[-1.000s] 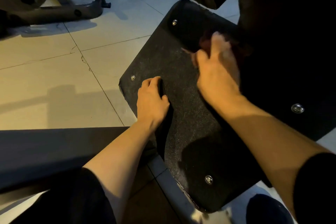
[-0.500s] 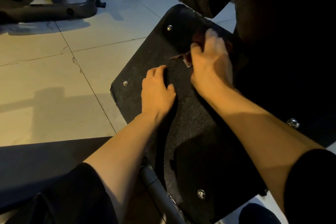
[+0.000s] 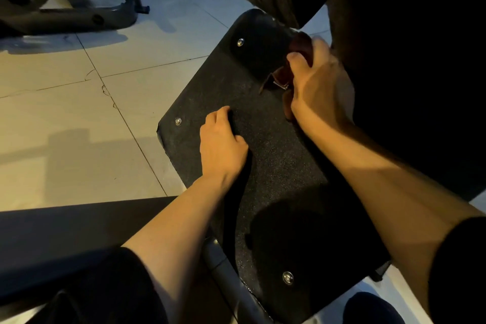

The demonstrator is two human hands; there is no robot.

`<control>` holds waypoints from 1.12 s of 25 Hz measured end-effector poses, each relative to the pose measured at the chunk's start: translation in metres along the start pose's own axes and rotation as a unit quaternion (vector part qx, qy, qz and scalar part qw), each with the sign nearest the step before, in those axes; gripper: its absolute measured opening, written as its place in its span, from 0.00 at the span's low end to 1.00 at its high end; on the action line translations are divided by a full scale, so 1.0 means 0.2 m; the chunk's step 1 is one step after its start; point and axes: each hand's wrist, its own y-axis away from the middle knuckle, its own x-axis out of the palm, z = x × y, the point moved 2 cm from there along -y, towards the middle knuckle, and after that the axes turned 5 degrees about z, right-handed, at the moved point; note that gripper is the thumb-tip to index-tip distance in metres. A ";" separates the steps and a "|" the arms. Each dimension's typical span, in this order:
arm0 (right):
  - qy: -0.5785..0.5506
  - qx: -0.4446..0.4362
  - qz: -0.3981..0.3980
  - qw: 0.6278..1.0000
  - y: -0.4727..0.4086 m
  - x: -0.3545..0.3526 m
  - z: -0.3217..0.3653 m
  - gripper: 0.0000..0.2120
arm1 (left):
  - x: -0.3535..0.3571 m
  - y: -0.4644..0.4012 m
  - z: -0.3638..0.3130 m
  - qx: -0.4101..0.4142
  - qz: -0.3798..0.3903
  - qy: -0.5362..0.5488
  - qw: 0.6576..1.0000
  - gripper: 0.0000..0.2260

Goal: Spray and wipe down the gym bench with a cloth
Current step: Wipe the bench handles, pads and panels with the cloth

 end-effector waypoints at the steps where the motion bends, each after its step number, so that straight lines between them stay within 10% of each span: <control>1: -0.012 0.031 0.003 0.999 -0.01 0.01 0.01 0.23 | 0.00 -0.01 0.00 0.004 -0.004 0.003 1.000 0.26; 7: 0.038 -0.207 0.159 0.965 0.24 0.19 0.29 0.21 | -0.02 -0.01 0.02 0.017 -0.054 0.042 0.997 0.20; 14: -0.017 0.014 0.001 1.000 0.06 -0.03 0.03 0.23 | 0.03 0.06 -0.02 0.035 -0.008 0.020 0.999 0.22; 20: 0.021 -0.207 0.131 0.969 0.35 0.19 0.26 0.27 | 0.01 0.12 0.03 0.036 -0.038 0.061 0.997 0.21; 25: 0.078 0.002 0.012 0.997 0.19 -0.01 0.02 0.33 | 0.02 0.11 -0.09 0.067 -0.004 0.041 0.997 0.27; 28: 0.121 -0.072 0.086 0.986 0.29 0.01 0.00 0.25 | 0.07 0.15 -0.14 0.072 -0.001 0.061 0.996 0.25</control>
